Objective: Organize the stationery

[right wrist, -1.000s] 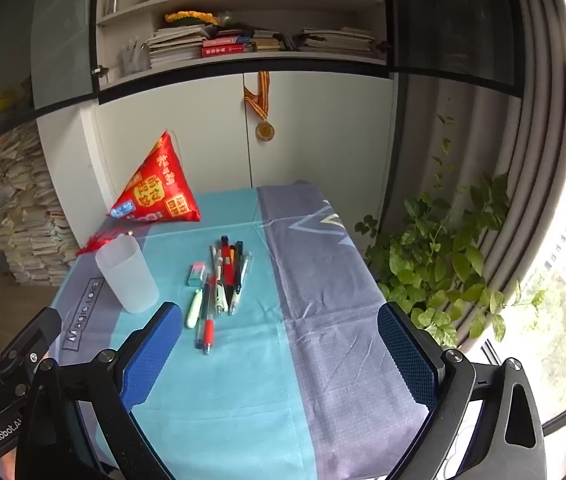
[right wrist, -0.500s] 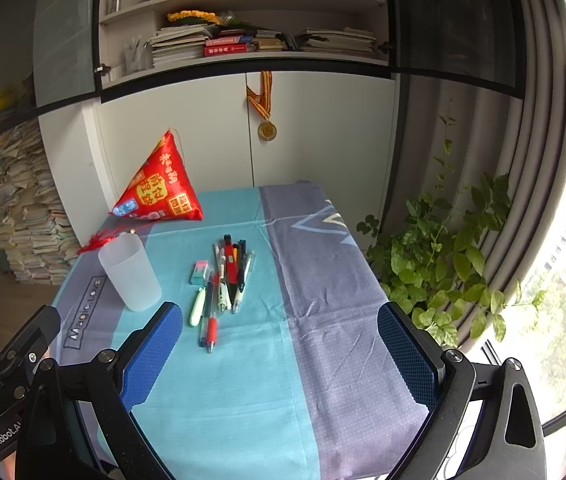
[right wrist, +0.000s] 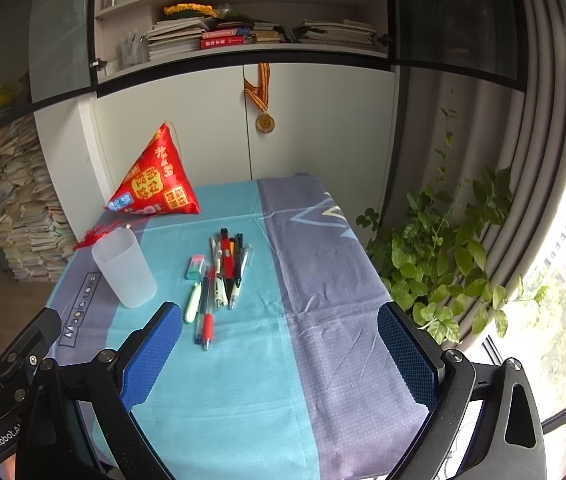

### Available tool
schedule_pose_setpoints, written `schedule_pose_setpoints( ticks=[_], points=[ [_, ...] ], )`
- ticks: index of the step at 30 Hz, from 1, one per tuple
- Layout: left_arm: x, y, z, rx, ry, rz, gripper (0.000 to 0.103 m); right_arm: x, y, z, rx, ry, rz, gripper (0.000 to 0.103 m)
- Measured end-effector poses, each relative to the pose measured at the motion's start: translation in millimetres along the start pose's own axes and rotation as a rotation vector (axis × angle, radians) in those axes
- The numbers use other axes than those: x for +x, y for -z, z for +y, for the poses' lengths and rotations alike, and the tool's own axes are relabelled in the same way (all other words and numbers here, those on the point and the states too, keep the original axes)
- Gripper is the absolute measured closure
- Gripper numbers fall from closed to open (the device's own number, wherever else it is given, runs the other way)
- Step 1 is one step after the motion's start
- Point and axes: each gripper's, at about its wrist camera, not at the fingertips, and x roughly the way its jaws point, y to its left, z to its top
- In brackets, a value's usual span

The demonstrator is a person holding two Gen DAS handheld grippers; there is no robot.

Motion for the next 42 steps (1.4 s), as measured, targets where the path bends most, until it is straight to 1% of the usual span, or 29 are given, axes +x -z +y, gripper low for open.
schedule_pose_setpoints(
  ticks=[18, 29, 34, 37, 39, 40, 42],
  points=[
    [18.8, 1.4, -7.1, 0.008, -0.007, 0.037, 0.002, 17.2, 2.5, -4.0, 0.008, 0.002, 0.03, 0.005],
    [34.5, 2.0, -9.7, 0.013, -0.008, 0.066, 0.007, 30.1, 3.7, -0.8, -0.021, 0.003, 0.034, 0.005],
    [43.3, 3.4, -11.1, 0.014, -0.003, 0.086, 0.011, 35.5, 4.6, 1.1, -0.03, 0.003, 0.03, 0.005],
    [48.4, 3.7, -11.9, 0.016, 0.0, 0.095, 0.012, 38.1, 5.1, 2.3, -0.034, -0.005, 0.028, 0.011],
    [51.5, 4.2, -13.3, 0.017, 0.003, 0.098, 0.013, 41.8, 4.8, 2.3, -0.033, -0.009, 0.035, 0.012],
    [52.2, 5.3, -14.0, 0.02, 0.006, 0.099, 0.015, 43.6, 4.6, 2.1, -0.032, -0.01, 0.039, 0.012],
    [54.2, 5.6, -15.9, 0.028, 0.016, 0.101, 0.018, 47.6, 5.3, 1.4, -0.029, -0.015, 0.046, 0.017]
  ],
)
